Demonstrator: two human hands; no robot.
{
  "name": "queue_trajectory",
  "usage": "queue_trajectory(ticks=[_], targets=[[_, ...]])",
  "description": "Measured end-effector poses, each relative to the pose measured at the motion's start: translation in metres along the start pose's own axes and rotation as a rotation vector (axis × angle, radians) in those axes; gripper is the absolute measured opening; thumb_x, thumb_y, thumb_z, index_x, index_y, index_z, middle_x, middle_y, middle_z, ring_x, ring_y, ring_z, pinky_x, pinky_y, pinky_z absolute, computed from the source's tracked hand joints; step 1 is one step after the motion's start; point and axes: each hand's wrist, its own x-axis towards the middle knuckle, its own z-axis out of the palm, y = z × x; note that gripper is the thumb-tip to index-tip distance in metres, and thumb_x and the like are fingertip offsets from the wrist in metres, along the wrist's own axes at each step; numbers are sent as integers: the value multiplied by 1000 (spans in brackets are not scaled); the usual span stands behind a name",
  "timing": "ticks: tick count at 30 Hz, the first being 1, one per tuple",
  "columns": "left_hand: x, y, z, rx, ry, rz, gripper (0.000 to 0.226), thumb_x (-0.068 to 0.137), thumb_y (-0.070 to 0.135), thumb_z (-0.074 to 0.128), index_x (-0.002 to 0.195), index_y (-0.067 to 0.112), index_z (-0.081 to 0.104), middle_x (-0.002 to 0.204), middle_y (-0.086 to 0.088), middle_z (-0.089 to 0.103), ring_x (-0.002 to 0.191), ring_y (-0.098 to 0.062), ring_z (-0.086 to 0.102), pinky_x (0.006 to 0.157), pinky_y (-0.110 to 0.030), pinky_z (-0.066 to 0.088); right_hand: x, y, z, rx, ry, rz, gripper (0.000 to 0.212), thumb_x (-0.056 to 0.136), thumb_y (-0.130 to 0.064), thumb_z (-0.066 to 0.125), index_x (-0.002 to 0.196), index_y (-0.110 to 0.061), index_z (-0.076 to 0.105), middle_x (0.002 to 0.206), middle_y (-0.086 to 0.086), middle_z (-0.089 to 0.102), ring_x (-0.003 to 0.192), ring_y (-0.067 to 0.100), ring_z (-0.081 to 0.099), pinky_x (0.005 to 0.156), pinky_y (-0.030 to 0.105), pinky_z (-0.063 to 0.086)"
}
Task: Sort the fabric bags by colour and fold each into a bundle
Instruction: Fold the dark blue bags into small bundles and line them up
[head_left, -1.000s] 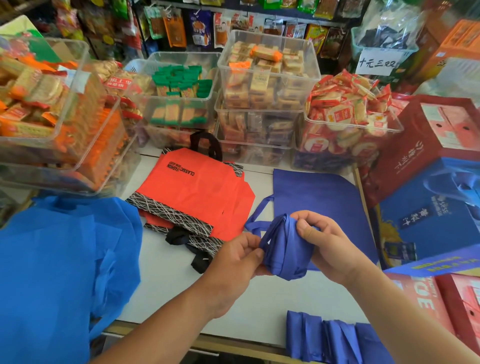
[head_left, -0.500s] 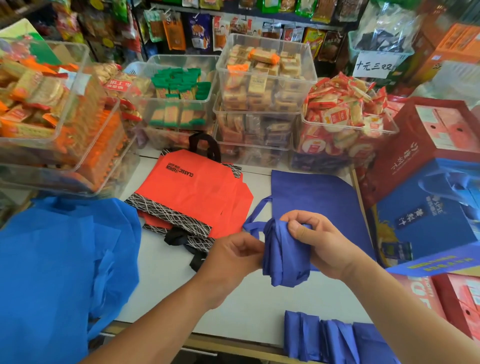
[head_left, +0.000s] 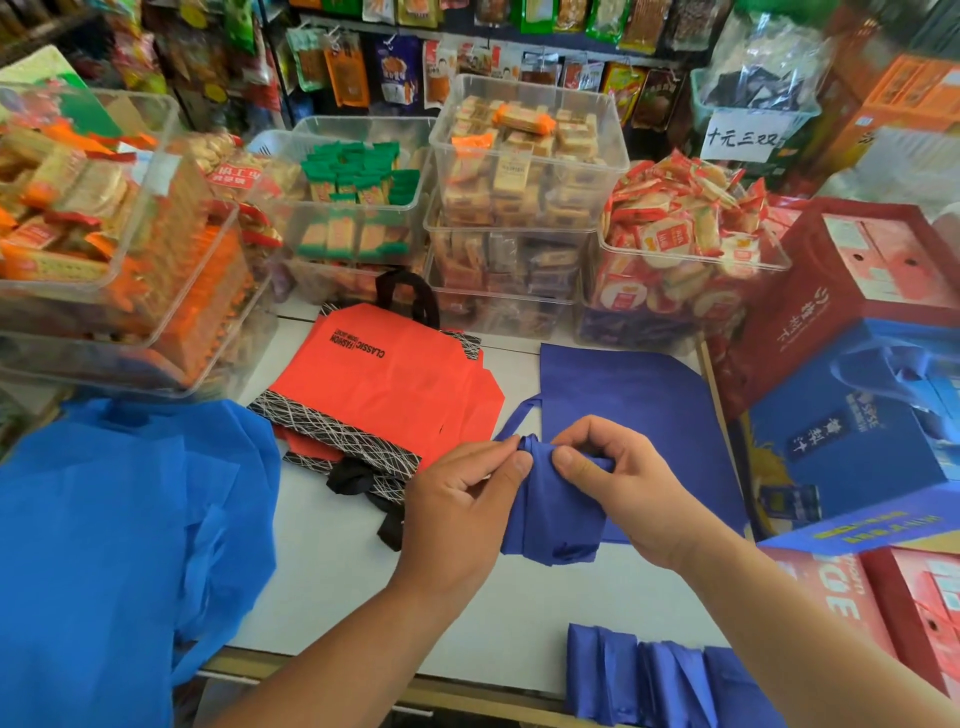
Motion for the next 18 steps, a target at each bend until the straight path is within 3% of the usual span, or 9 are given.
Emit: queue_trajectory(ticks=[4, 7, 8, 11, 12, 15, 18], targets=[[0, -1, 3, -42, 22, -58, 19, 97, 15, 70, 112, 22, 80, 108, 12, 75, 105, -14, 70, 92, -32, 56, -1, -3, 1, -52, 15, -31, 9, 100, -14, 67, 92, -16, 69, 93, 8, 71, 86, 23, 65, 77, 38, 56], [1, 2, 10, -34, -6, -91, 13, 97, 18, 71, 101, 22, 82, 103, 11, 72, 102, -11, 70, 89, -26, 53, -9, 1, 11, -112, -11, -45, 9, 97, -16, 70, 89, -17, 69, 85, 2, 70, 80, 13, 62, 73, 29, 51], [1, 3, 12, -4, -34, -80, 12, 96, 18, 71, 96, 21, 83, 99, 10, 72, 98, -11, 70, 87, -25, 53, -12, 4, 17, -95, -18, -38, 9, 96, -20, 71, 88, -16, 68, 84, 4, 70, 81, 15, 62, 73, 32, 51], [7, 12, 16, -45, -78, -107, 10, 95, 20, 73, 95, 22, 83, 92, 9, 76, 92, -7, 70, 81, -18, 51, -19, 9, 24, 54, 25, 3, 27, 90, -35, 73, 95, -9, 67, 96, 20, 71, 92, 41, 67, 83, 58, 55], [9, 16, 16, -105, -92, -131, 11, 95, 20, 73, 99, 22, 82, 95, 10, 77, 94, -6, 71, 81, -16, 51, -19, 7, 19, 74, 38, 2, 27, 89, -35, 73, 96, -9, 68, 98, 20, 71, 95, 43, 67, 85, 58, 55], [17, 22, 9, -188, -206, -194, 21, 103, 18, 61, 119, 19, 74, 110, 5, 78, 105, -9, 72, 83, -18, 55, -20, -4, -3, 71, 18, 8, 15, 89, -32, 70, 90, -17, 72, 91, 8, 72, 83, 24, 66, 76, 42, 53], [20, 19, 2, -187, -408, -194, 25, 105, 10, 54, 124, 9, 72, 118, -5, 76, 114, -22, 71, 93, -30, 58, -26, -12, -25, 47, -58, 6, 15, 89, -31, 73, 92, -16, 74, 92, 10, 72, 85, 22, 66, 80, 40, 54]])
